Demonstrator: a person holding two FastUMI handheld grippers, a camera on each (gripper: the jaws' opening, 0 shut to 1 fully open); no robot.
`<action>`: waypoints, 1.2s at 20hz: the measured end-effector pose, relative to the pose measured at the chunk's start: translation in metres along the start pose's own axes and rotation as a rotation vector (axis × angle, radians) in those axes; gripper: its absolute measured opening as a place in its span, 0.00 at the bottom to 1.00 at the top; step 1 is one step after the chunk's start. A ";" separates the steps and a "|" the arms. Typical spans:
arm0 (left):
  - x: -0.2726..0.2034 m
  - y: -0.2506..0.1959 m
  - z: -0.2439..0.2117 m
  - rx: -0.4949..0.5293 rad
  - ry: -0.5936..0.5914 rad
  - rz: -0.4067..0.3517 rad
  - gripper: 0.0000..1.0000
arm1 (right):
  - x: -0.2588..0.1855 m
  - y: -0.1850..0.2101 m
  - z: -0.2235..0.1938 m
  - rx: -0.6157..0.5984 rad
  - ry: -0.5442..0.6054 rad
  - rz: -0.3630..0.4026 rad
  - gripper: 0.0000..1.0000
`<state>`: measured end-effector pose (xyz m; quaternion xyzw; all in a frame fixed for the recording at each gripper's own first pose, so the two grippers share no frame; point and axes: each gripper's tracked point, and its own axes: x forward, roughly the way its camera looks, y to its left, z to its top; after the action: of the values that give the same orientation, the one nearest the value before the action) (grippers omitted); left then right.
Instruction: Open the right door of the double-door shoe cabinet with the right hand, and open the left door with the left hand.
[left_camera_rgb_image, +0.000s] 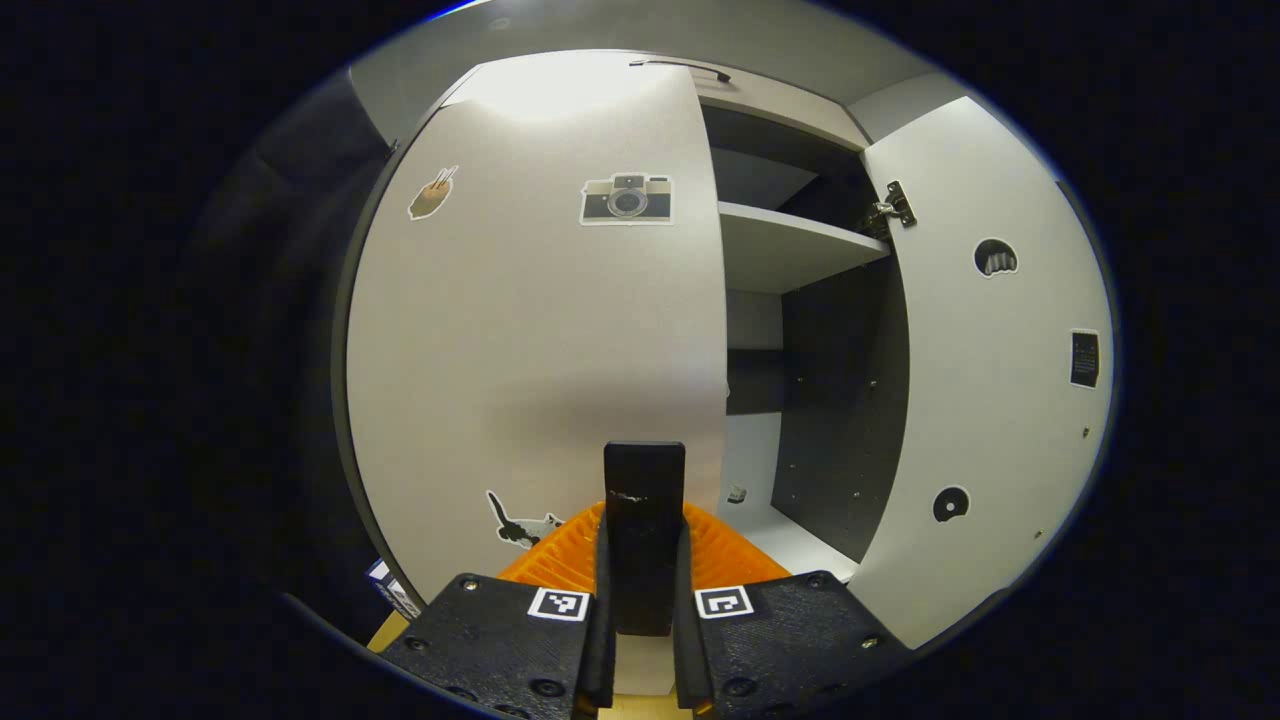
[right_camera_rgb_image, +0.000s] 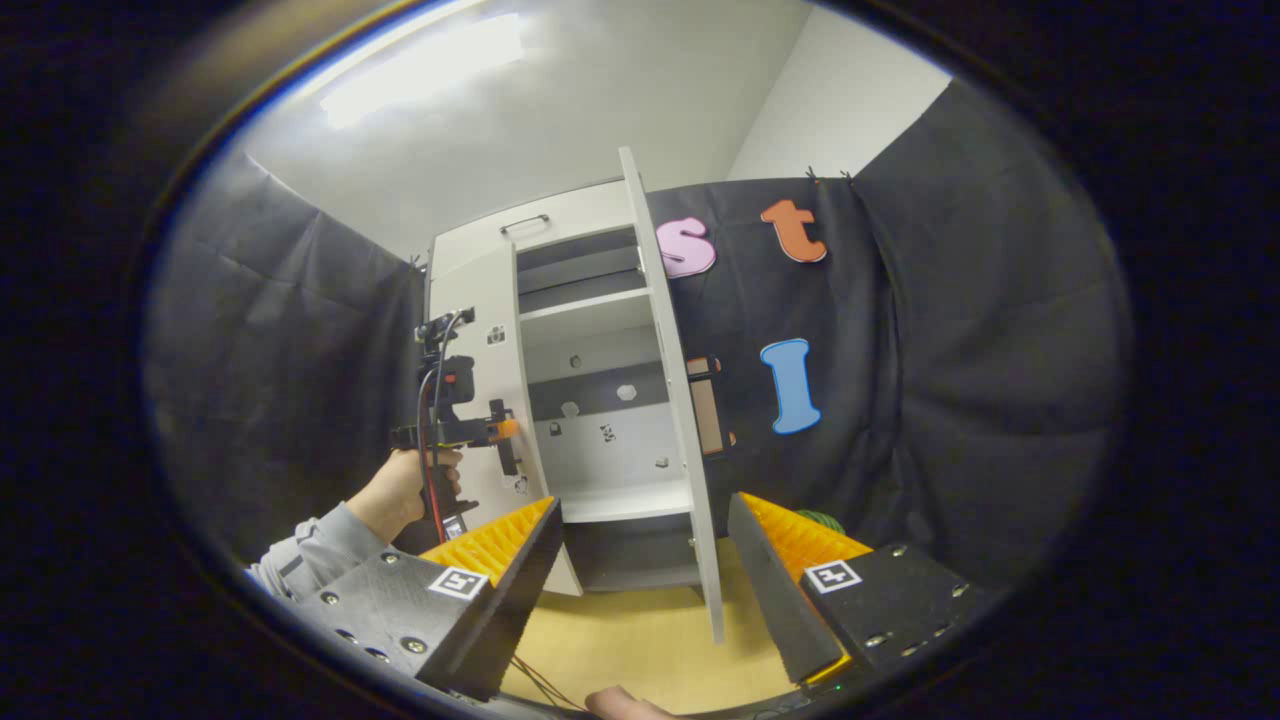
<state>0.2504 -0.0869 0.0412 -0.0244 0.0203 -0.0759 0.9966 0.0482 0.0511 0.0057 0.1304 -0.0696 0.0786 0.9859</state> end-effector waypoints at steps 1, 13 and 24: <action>-0.008 0.001 -0.001 0.003 0.006 -0.006 0.25 | -0.003 -0.002 0.001 -0.002 0.001 -0.012 0.99; -0.084 0.032 0.000 0.026 0.020 -0.026 0.24 | -0.033 0.030 0.004 -0.165 -0.001 -0.056 0.95; -0.147 0.097 0.002 0.011 0.008 0.002 0.18 | -0.036 0.064 -0.011 -0.223 -0.003 -0.060 0.95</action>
<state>0.1197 0.0309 0.0432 -0.0186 0.0237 -0.0750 0.9967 0.0028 0.1101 0.0054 0.0222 -0.0756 0.0404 0.9961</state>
